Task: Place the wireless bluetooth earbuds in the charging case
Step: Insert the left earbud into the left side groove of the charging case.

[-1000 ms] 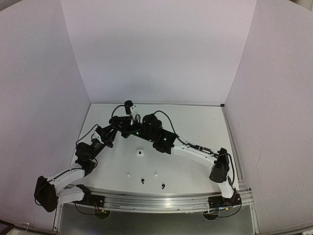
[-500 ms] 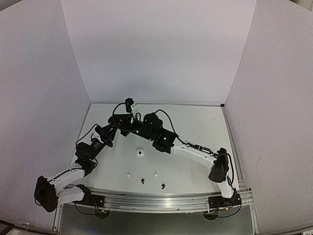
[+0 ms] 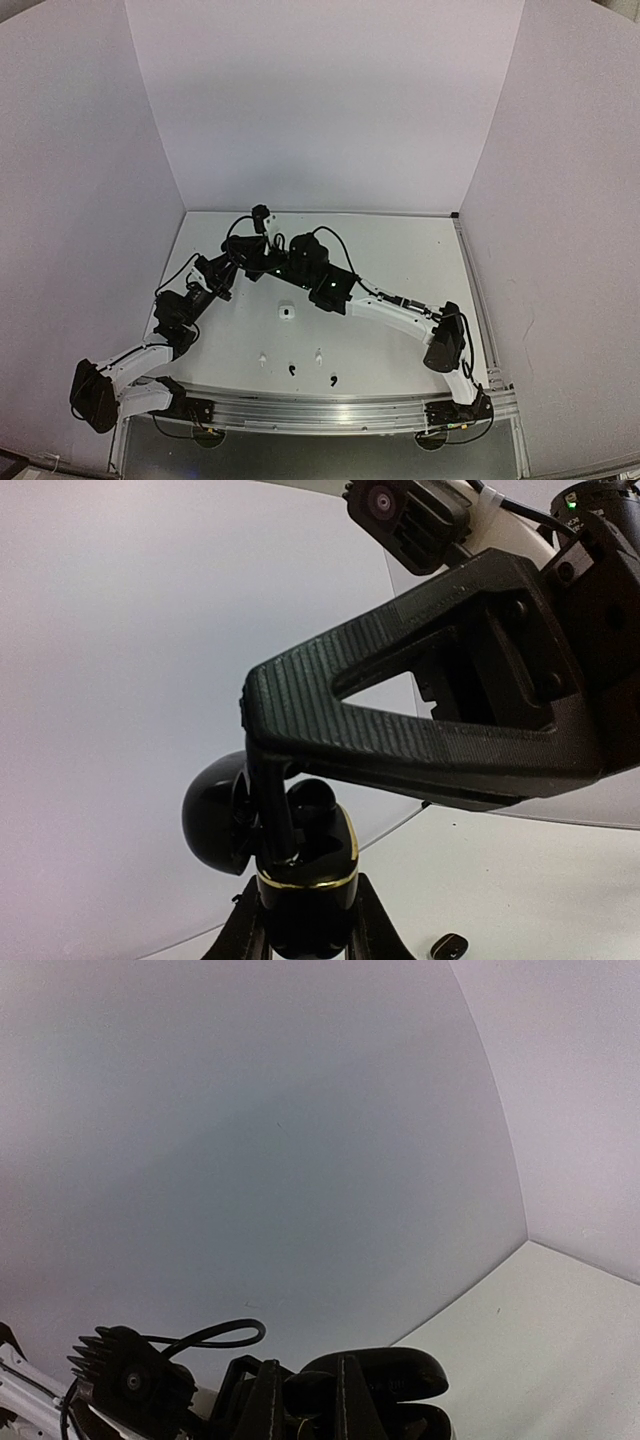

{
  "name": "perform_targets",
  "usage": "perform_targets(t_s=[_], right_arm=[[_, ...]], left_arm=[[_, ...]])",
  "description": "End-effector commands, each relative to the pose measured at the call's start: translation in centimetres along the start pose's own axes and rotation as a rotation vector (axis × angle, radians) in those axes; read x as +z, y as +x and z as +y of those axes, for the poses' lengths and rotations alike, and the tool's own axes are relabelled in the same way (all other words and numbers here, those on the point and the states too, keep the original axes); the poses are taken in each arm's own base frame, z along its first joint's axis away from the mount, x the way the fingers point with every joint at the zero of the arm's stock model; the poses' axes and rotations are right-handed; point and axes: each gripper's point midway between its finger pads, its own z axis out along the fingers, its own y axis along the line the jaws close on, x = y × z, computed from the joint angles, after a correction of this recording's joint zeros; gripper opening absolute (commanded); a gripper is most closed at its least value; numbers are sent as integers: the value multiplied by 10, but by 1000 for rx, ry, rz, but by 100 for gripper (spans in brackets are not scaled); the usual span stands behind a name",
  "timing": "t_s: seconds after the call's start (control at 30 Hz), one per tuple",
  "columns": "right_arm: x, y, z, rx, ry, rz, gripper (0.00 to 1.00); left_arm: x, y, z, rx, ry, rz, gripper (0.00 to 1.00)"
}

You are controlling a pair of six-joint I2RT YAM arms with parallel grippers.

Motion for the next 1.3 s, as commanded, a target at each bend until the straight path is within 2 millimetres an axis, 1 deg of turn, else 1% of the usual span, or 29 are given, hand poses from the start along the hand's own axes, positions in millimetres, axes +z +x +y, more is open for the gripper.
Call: perform_targets(t_s=[0.0, 0.27, 0.57, 0.67, 0.83, 0.87, 0.97, 1.07, 1.17, 1.27], right_arm=[[-4, -9, 1, -54, 23, -27, 0], [-5, 2, -3, -65, 30, -1, 0], [-4, 5, -2, -68, 15, -6, 0], [-3, 7, -2, -68, 11, -3, 0], [-4, 15, -8, -70, 30, 13, 0], [-4, 17, -9, -73, 33, 16, 3], [-4, 17, -8, -79, 28, 18, 17], [-3, 8, -3, -80, 14, 1, 27], [-3, -2, 2, -98, 5, -15, 29], [-5, -8, 2, -113, 15, -23, 29]], left_arm=[[2, -24, 4, 9, -17, -73, 0], [2, -26, 6, -19, -26, -80, 0], [2, -37, 9, -83, -34, -97, 0], [3, -37, 9, -77, -34, -96, 0], [3, -36, 9, -68, -37, -90, 0], [3, -35, 9, -65, -35, -86, 0], [3, -31, 8, -61, -28, -69, 0], [3, -25, 6, -65, -20, -45, 0], [3, -21, 5, -75, -17, -31, 0], [2, -21, 4, -84, -12, -25, 0]])
